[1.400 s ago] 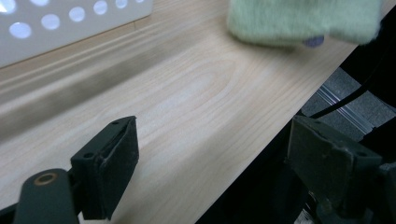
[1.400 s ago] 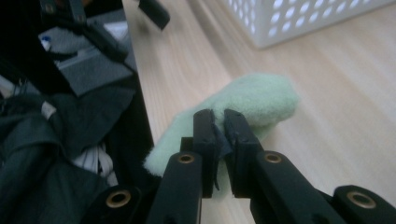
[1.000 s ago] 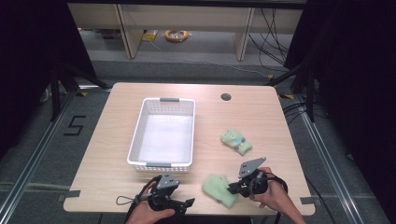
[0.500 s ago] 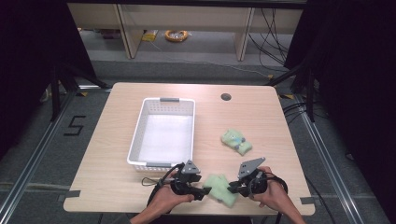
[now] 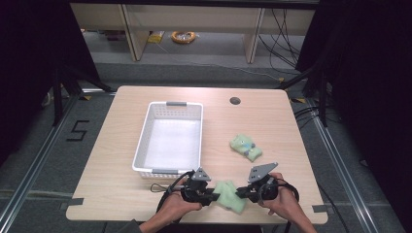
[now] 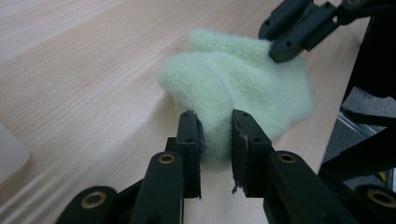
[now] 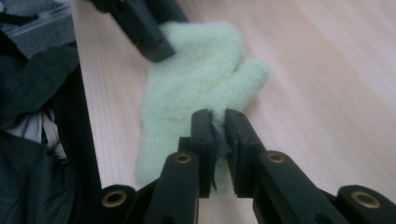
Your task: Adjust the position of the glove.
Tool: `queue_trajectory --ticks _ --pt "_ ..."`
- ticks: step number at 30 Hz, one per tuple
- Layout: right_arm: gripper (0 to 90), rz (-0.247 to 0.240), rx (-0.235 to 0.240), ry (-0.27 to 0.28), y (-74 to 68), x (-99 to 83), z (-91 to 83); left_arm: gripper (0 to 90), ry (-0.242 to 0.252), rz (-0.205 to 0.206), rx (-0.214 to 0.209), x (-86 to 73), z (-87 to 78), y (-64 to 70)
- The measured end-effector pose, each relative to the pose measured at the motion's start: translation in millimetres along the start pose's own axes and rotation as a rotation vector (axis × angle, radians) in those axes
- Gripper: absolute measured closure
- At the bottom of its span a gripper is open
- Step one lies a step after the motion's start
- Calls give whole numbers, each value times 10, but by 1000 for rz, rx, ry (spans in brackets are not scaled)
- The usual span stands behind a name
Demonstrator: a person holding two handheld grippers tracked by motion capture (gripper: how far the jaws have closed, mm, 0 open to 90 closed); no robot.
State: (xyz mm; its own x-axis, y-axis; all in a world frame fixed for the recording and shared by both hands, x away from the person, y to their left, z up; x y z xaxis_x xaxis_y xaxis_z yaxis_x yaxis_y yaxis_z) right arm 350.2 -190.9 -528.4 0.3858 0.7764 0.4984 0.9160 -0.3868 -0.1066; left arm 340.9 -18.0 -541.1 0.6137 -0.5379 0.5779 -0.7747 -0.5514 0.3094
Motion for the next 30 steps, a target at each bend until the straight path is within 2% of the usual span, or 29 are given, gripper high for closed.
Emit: queue_trajectory --ticks 1,2,4,5,8,9,10,12,14,15,19,21,22,23,25,26,27,28,29,30 --pt "829 4 -10 3 8 17 -28 742 0 0 0 0 0 0" --pt "832 2 -24 3 22 37 -52 743 15 -37 -38 -16 -47 53" --pt "833 -4 -30 2 29 59 -67 743 31 -45 -46 -23 -79 85" --pt "836 -10 -46 -18 49 113 -85 744 45 -40 -28 -25 -102 105" --pt "837 -10 -46 -39 62 157 -75 745 53 -42 -25 -23 -106 117" --pt "837 -16 -59 -68 112 201 -50 745 56 -68 -22 -19 -96 101" --pt "837 -3 -70 -70 127 213 -37 744 53 -76 -35 -22 -81 90" --pt "838 -18 -66 -70 146 233 -20 744 51 -85 -27 -34 -63 75" --pt "837 1 -70 -83 171 261 -6 739 35 -89 -28 -73 -5 46" --pt "836 2 -81 -71 183 268 18 736 31 -95 -24 -84 12 34" --pt "827 7 -89 -101 193 207 106 716 29 -91 -18 -96 21 21" --pt "816 20 -74 -94 189 188 140 678 22 -77 -1 -116 14 24" --pt "805 10 -80 -89 207 185 151 660 16 -79 1 -128 14 28" --pt "773 33 -77 -92 205 177 144 631 16 -79 1 -128 14 28" --pt "740 35 -85 -78 226 182 153 551 9 -72 15 -138 1 21" --pt "716 41 -93 -74 240 182 145 551 15 -70 28 -135 -16 27" --pt "637 100 -109 -71 246 172 107 495 16 -52 44 -130 -55 31" --pt "627 102 -120 -52 265 180 90 460 8 -37 58 -135 -87 24" --pt "602 118 -121 -45 275 180 46 428 19 -51 72 -137 -105 21" --pt "574 142 -128 -21 295 187 9 413 22 -40 69 -140 -138 23"
Point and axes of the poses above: each handheld gripper's, and its own axes: z roughly forward along the jaws, x roughly out of its top, y roughly to its right, the point moved 6 cm from there along z, roughly forward along the jaws, and after that the axes turned 9 degrees about -y, right-handed, at the moved point
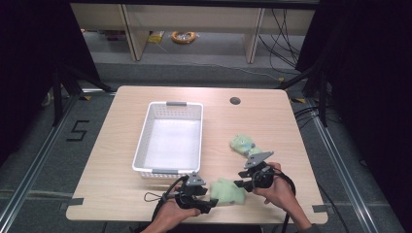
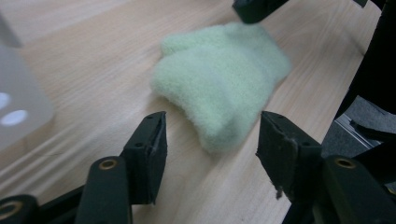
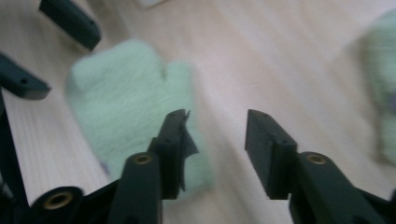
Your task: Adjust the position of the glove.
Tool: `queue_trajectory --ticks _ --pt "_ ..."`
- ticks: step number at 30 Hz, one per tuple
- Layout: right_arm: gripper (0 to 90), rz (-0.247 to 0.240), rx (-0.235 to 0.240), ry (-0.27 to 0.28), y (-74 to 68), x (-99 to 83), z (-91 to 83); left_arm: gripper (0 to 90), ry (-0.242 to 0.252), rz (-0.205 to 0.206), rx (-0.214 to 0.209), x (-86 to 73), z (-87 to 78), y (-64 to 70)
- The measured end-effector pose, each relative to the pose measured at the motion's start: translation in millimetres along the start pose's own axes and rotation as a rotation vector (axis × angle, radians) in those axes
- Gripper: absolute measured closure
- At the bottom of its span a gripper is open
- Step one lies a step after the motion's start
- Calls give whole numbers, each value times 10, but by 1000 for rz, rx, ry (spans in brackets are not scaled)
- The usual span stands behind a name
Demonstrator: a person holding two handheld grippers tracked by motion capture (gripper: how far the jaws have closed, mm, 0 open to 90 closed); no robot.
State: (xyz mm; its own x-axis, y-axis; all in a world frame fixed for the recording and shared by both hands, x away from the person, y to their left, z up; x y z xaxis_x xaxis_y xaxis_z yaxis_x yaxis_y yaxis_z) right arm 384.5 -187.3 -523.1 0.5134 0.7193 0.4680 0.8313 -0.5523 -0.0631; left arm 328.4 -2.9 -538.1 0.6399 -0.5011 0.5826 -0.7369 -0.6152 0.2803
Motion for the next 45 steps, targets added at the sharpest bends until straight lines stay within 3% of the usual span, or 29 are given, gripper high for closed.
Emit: queue_trajectory --ticks 1,3,5,7,9,11,12,14,15,17,19,20,21,22,24,25,28,35,36,38,39,40,43,45 --pt "566 25 -11 18 35 6 -39 395 22 -16 3 5 -15 1" --pt "561 12 -14 45 81 15 -73 357 16 -19 8 -11 -41 -13" --pt "543 63 -61 83 212 8 -189 339 40 -20 15 -21 -87 -25" --pt "538 74 -69 86 255 3 -217 320 48 -27 14 -43 -129 -36" --pt "524 123 -112 100 389 -4 -275 309 60 -27 22 -66 -172 -63" --pt "516 126 -116 112 431 3 -280 303 67 -37 24 -94 -211 -79" --pt "512 161 -112 97 444 -4 -296 303 73 -36 34 -112 -231 -88" --pt "512 164 -159 105 604 18 -314 289 72 -31 28 -154 -268 -86" --pt "512 194 -152 99 633 27 -322 286 72 -31 28 -154 -268 -86" --pt "512 203 -182 124 751 64 -305 285 81 -20 35 -179 -294 -76" --pt "513 224 -191 114 815 95 -290 280 82 -17 39 -187 -299 -74" --pt "513 212 -202 97 860 108 -288 277 77 -29 37 -217 -295 -68" --pt "514 202 -224 127 908 148 -251 274 63 -17 37 -238 -305 -74" --pt "515 222 -213 89 909 152 -252 274 63 -14 35 -251 -306 -71" --pt "519 214 -222 88 941 176 -236 274 53 -7 38 -276 -315 -76" --pt "527 226 -228 92 994 226 -188 274 66 -26 32 -289 -317 -64" --pt "538 247 -219 80 1024 277 -130 273 55 -17 32 -324 -345 -79" --pt "555 241 -210 45 1091 386 17 267 72 -63 17 -339 -349 -82" --pt "557 246 -225 53 1104 401 46 266 73 -32 33 -352 -344 -97" --pt "559 250 -222 55 1107 413 69 265 48 -14 36 -375 -350 -104" --pt "562 250 -209 31 1110 418 87 262 69 -35 26 -365 -333 -79" --pt "564 225 -215 25 1130 416 107 261 64 -25 31 -369 -332 -84" --pt "569 242 -216 18 1143 412 150 260 45 0 41 -389 -332 -95" --pt "589 249 -213 10 1167 381 183 259 46 -9 51 -395 -323 -99"
Point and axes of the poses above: each handheld gripper's, and its own axes: z roughly forward along the jaws, x roughly out of its top, y roughly to its right, the point moved 6 cm from there along z, roughly forward along the jaws, and after that the axes turned 9 degrees about -y, right-handed, at the moved point
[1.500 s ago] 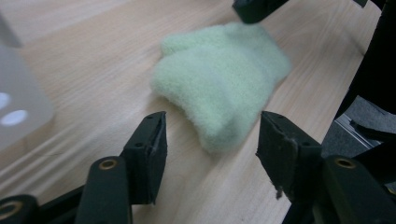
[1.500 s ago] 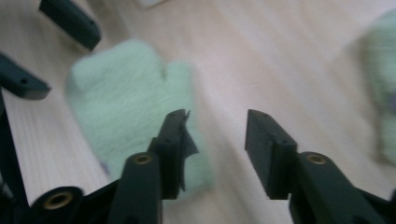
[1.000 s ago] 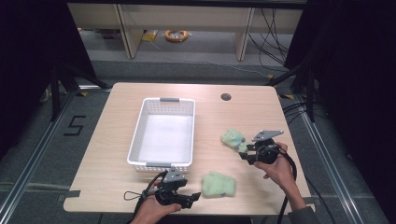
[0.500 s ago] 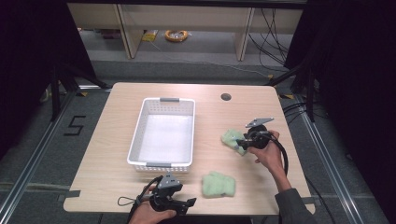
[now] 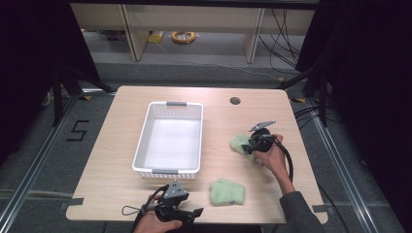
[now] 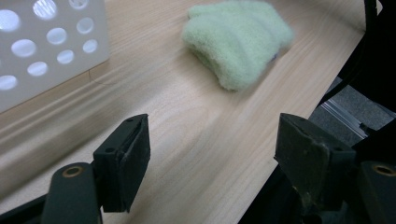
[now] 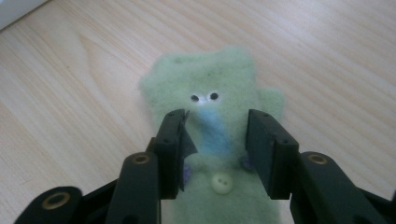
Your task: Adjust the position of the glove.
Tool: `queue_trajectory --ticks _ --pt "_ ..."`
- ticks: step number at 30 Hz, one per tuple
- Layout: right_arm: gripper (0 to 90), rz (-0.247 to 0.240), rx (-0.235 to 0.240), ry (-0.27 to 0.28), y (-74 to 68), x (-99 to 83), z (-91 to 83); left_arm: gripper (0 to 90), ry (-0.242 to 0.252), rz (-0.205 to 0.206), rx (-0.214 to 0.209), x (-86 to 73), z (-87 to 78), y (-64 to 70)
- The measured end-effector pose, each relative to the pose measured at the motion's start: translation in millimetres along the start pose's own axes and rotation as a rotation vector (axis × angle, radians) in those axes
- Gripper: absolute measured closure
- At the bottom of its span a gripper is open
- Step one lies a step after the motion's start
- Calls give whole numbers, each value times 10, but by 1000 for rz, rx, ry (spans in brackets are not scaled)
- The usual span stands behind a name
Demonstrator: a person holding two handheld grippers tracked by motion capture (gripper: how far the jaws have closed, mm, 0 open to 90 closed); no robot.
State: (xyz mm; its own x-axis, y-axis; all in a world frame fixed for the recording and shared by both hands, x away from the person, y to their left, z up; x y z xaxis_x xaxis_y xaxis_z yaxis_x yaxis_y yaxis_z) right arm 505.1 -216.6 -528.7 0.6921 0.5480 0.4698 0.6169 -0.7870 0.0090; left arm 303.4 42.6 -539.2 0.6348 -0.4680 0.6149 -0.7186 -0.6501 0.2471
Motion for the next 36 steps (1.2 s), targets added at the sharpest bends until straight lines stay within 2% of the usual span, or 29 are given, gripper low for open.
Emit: queue_trajectory --ticks 1,2,3,4,6,7,8,9,10,12,13,14,16,18,19,20,21,22,23,25,26,29,30,31,32,33,34,35,36 --pt "602 10 4 2 8 -11 16 259 10 -21 -26 4 13 31" --pt "613 8 9 -2 21 -26 30 259 9 0 -20 6 7 23" --pt "624 23 16 2 18 -30 45 259 16 -3 -20 11 9 20" --pt "634 6 13 28 27 -30 82 259 2 -1 -17 1 0 6" --pt "645 -5 21 7 26 -42 74 259 6 2 -19 4 -2 5" --pt "657 13 14 21 8 -37 89 259 21 -14 -22 8 12 9" --pt "681 10 17 2 -2 -50 83 259 13 -16 -23 -3 19 6" --pt "699 -11 10 24 6 -48 111 259 8 -10 -24 -10 27 5" --pt "721 6 23 7 -13 -58 95 259 8 -10 -24 -10 27 5" --pt "747 -7 27 15 -9 -61 106 260 6 -17 -27 -13 40 12" --pt "808 -8 32 38 10 -68 116 260 -8 -15 -26 -24 36 16" --pt "828 -9 38 49 20 -76 119 260 -7 -8 -27 -22 35 15" --pt "850 6 60 50 17 -88 102 259 -6 -9 -31 -21 36 15" --pt "856 6 58 45 13 -93 93 260 -7 -21 -29 -23 38 13" --pt "861 -5 46 78 13 -77 119 260 1 -21 -27 -17 41 10" --pt "865 -26 40 61 4 -77 88 260 2 -17 -28 -16 40 6" --pt "865 -26 40 61 4 -77 88 260 0 -17 -30 -17 38 4" --pt "868 -33 46 49 -3 -75 45 260 -14 3 -28 -25 25 -13" --pt "870 -32 40 78 -10 -58 42 260 -2 -13 -28 -18 30 -7" --pt "872 -37 43 56 -6 -66 -10 260 3 -17 -26 -14 28 -16" --pt "872 -33 44 101 -16 -43 -21 260 -10 -2 -24 -22 20 -35" --pt "873 -60 64 110 -43 -30 -121 260 8 -29 -25 -14 34 -32" --pt "873 -64 54 120 -41 -21 -138 260 2 -22 -24 -18 31 -37" --pt "873 -67 64 102 -55 -25 -187 260 3 -23 -25 -17 32 -35" --pt "873 -70 65 150 -82 5 -191 260 3 -23 -25 -17 32 -35" --pt "873 -79 60 136 -94 2 -235 260 8 -30 -25 -13 34 -33" --pt "873 -89 65 147 -115 10 -263 260 8 -30 -25 -13 34 -33" --pt "872 -106 72 155 -140 14 -297 260 -14 -7 -21 -27 16 -55" --pt "872 -106 72 155 -140 14 -297 260 -14 -7 -21 -27 16 -55"
Point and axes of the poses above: each handheld gripper's, and its own axes: z roughly forward along the jaws, x roughly out of its top, y roughly to its right, the point moved 6 cm from there along z, roughly forward along the jaws, and after that the axes turned 9 degrees about -y, right-handed, at the moved point
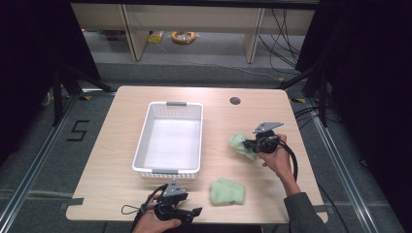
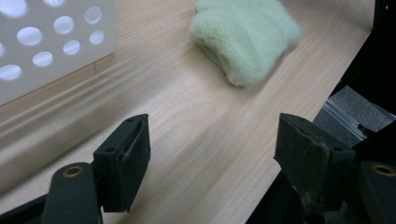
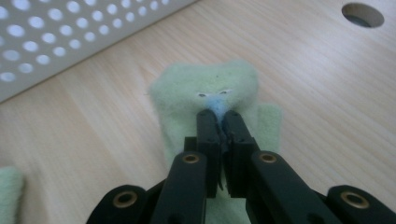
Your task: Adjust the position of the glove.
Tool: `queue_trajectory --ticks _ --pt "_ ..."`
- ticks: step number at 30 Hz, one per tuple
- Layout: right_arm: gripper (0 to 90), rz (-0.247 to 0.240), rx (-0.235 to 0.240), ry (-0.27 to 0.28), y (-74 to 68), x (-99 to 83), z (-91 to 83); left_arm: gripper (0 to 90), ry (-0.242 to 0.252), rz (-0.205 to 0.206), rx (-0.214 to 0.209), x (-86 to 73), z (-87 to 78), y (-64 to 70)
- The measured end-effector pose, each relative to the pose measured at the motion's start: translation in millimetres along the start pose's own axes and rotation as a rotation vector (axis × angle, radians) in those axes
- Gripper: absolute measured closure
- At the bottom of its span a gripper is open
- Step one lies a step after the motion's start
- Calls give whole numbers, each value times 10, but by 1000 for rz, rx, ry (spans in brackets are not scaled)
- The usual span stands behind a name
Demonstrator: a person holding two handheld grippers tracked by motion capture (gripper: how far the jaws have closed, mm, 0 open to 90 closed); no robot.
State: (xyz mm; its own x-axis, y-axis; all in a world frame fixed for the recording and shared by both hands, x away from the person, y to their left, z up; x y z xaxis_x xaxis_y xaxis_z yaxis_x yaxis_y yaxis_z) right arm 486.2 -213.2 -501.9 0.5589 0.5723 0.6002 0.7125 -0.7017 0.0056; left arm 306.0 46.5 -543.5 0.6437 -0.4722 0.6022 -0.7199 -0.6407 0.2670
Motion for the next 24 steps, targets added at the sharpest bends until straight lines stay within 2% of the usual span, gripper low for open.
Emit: queue_trajectory --ticks 1,2,3,4,6,9,10,11,12,13,16,17,19,23,24 --pt "872 -32 9 22 -39 24 -59 260 2 -3 4 1 -3 -5" --pt "872 -32 9 22 -39 24 -59 259 2 -3 4 1 -3 -5" --pt "872 -39 30 13 -70 26 -96 259 26 -24 -2 15 11 7" --pt "872 -60 40 19 -133 24 -153 259 25 -24 -1 14 8 2" --pt "872 -49 42 20 -165 21 -168 259 25 -26 0 13 8 0" --pt "872 -111 68 45 -261 34 -246 259 15 -19 2 7 6 -13" --pt "872 -111 68 45 -261 34 -246 258 15 -19 2 7 6 -13" --pt "872 -139 85 50 -349 36 -279 258 2 -7 5 -1 0 -21" --pt "872 -139 85 50 -349 36 -279 256 2 -7 5 -1 0 -21" --pt "872 -140 110 51 -433 31 -310 254 10 -17 0 3 5 -15" --pt "872 -181 140 58 -565 32 -347 249 1 -8 2 -3 -5 -27" --pt "871 -184 147 61 -619 27 -362 248 21 -33 8 7 2 -18" --pt "872 -233 166 71 -689 25 -384 247 23 -29 3 10 4 -24" --pt "871 -257 214 76 -851 -31 -431 247 21 -28 4 14 1 -23" --pt "871 -257 214 76 -851 -31 -431 246 21 -28 4 14 1 -23"
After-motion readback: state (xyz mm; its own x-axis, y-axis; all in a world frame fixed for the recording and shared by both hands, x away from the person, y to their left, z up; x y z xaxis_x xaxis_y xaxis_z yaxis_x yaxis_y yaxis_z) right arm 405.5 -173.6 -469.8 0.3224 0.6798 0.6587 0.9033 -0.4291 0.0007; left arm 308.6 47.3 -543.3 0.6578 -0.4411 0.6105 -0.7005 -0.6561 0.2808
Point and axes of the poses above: each handheld gripper's, and its own axes: z roughly forward along the jaws, x roughly out of its top, y roughly to its right, the point moved 6 cm from there along z, roughly forward along the jaws, and after that the axes turned 9 degrees about -y, right-handed, at the moved point
